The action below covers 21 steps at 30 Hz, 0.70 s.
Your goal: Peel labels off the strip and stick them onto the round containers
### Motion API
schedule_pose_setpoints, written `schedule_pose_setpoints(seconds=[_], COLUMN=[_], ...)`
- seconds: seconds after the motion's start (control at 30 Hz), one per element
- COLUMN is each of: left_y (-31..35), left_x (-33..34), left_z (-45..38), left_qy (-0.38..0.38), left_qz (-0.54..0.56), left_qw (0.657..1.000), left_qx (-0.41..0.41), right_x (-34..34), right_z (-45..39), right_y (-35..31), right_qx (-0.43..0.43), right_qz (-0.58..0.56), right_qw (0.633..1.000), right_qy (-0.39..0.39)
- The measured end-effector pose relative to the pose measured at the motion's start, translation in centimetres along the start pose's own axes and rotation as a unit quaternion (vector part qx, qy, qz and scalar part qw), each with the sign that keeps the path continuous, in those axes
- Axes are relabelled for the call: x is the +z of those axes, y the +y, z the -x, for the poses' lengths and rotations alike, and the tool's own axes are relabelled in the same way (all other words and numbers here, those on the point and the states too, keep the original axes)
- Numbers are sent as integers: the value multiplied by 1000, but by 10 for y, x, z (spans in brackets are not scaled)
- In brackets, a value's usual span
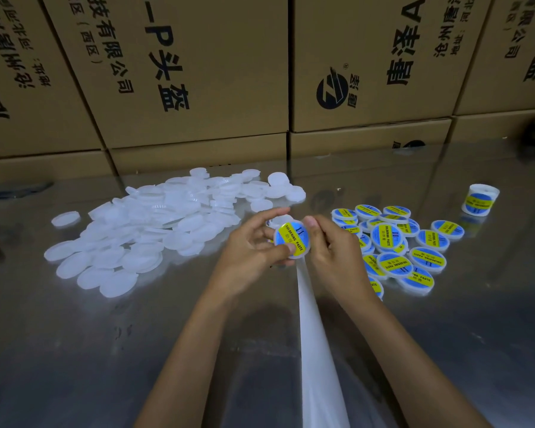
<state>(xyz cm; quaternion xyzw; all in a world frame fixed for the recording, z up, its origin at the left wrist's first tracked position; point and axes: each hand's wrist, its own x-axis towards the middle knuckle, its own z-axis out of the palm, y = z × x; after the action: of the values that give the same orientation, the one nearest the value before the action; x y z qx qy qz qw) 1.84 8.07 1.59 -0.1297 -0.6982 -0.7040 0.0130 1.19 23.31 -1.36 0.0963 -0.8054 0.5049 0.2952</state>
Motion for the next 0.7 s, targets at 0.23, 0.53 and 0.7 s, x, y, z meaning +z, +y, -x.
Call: schedule_pose_setpoints(seconds=[0.23, 0.53, 0.7], left_y=[-3, -6, -6], left_x=[-5, -2, 2], left_z=[0, 0, 2], left_qy=[97, 105, 18], left_qz=[73, 52, 62], left_qw=[992, 993, 998], left_qx=[-20, -9, -21], right_x=[4, 5, 1], right_z=[7, 6, 4], right_y=[-9, -5, -6], right_qx=[31, 42, 33], right_qz=[-121, -181, -145], right_qw=[988, 981, 989], right_qy=[-93, -61, -17])
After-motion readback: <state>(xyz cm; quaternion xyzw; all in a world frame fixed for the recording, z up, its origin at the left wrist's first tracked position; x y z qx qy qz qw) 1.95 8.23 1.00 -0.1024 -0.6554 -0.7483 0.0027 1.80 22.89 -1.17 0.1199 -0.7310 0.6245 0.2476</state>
